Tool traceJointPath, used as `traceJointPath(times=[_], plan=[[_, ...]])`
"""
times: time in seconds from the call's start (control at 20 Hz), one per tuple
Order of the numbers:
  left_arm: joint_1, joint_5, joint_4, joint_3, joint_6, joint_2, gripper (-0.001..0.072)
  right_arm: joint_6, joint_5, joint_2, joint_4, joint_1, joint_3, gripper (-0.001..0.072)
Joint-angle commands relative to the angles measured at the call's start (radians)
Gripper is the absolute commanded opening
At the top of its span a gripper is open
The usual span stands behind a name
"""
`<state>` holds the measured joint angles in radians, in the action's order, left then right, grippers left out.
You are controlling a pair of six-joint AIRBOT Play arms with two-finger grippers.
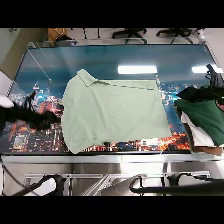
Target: Fold the shirts.
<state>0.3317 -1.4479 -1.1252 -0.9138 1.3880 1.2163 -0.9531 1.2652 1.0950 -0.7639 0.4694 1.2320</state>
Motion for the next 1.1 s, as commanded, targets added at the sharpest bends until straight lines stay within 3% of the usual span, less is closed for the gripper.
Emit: traceJointPath(times=[0.0,0.2,0.35,0.55,0.65,0.7,0.75,0.8,0.85,1.05], plan=[[0.024,0.108,0.012,0.312,0.008,-0.145,0.0582,-0.016,-0.008,-0.028,-0.029,0.021,-0.045,0.0306],[0.021,0.300,0.100,0.447,-0.008,-0.161,0.0582,-0.016,-0.008,-0.029,-0.026,0.021,-0.045,0.0306],[0.023,0.383,0.142,0.452,-0.048,-0.065,0.0582,-0.016,-0.008,-0.029,-0.026,0.021,-0.045,0.0306],[0.022,0.360,0.346,0.371,-0.226,0.092,0.0580,-0.013,-0.006,-0.026,-0.034,0.021,-0.045,0.0307],[0.022,0.324,0.385,0.317,-0.262,0.148,0.0579,-0.014,0.015,-0.016,-0.062,0.021,-0.045,0.0308],[0.022,0.303,0.385,0.296,-0.264,0.164,0.0450,-0.021,0.032,-0.009,-0.083,0.021,-0.048,0.0308],[0.022,0.282,0.385,0.278,-0.279,0.173,0.0256,-0.034,0.048,-0.003,-0.109,0.021,-0.057,0.0333],[0.022,0.264,0.384,0.263,-0.297,0.177,0.0088,-0.053,0.061,0.002,-0.130,0.021,-0.073,0.0417],[0.022,0.257,0.383,0.251,-0.308,0.177,0.0016,-0.071,0.065,0.002,-0.152,0.021,-0.099,0.0417],[0.022,0.244,0.356,0.201,-0.307,0.176,0.0016,-0.122,0.079,0.002,-0.272,0.021,-0.239,0.0418]])
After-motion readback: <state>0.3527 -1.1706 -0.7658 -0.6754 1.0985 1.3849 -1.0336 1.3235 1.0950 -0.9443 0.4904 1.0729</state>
